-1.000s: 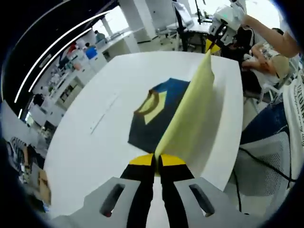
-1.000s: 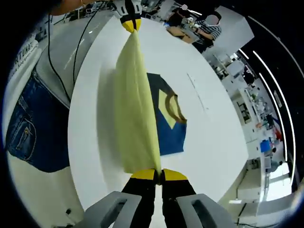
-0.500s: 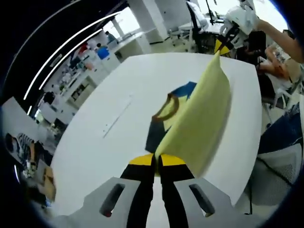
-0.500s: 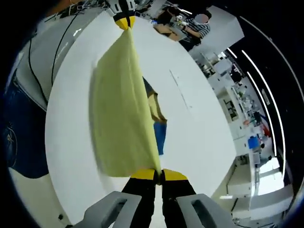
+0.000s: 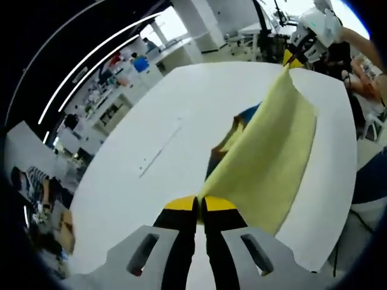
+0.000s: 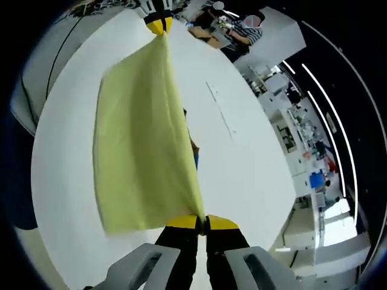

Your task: Fold the garment on the visible template until the final outline fits inside the template.

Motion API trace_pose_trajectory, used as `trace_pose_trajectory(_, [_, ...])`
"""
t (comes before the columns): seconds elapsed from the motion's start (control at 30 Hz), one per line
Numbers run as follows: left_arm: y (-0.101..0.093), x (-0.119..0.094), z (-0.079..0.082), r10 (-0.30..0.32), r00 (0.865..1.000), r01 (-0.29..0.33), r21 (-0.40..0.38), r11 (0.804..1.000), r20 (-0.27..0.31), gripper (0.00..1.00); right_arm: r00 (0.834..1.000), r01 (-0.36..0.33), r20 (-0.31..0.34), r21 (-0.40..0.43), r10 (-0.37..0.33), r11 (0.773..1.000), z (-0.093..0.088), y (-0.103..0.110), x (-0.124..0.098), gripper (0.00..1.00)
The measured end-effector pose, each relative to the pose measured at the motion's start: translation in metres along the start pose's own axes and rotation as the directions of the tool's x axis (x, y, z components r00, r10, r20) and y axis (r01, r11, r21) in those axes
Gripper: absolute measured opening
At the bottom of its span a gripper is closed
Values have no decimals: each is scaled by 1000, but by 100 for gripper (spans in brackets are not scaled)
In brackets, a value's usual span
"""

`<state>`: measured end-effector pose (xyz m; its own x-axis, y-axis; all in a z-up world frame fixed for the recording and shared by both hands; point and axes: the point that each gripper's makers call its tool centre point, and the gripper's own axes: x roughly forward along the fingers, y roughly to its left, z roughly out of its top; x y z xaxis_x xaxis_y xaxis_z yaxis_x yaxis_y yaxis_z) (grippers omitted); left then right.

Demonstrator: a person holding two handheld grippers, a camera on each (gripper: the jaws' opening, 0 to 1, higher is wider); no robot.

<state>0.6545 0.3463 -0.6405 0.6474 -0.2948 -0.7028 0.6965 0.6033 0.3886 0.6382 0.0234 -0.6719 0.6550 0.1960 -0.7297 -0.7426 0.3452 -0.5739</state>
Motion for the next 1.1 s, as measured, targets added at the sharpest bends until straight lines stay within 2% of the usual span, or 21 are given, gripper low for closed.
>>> trace_pose_trajectory(0.13, [3, 19, -8, 4, 1000, -5, -24, 1000, -15, 1, 1000, -6, 17, 42, 5, 999, -1, -4, 18, 0])
trace_pose_trajectory(0.3, [3, 42, -19, -1, 999, -1, -34, 999, -42, 1, 1000, -28, 6, 53, 27, 998, -4, -1, 38, 0])
trace_pose_trajectory(0.4, [-1, 55, -29, -22, 997, 19, -38, 999, -80, 1, 998, -58, -5, 73, 58, 996, -9, 2, 56, 0])
trace_pose_trajectory(0.6, [-2, 79, -41, -51, 994, 46, -49, 998, -101, 1, 995, -101, -11, 112, 103, 989, -15, 6, 80, 0])
trace_pose_trajectory(0.93, [-4, 116, -60, -95, 987, 87, -69, 994, -128, 1, 977, -206, -7, 215, 213, 955, -25, 19, 112, 0])
trace_pose_trajectory(1.1, [-8, 123, -67, -103, 985, 99, -35, 994, -136, 2, 971, -235, 15, 261, 239, 936, -28, 21, 118, 0])
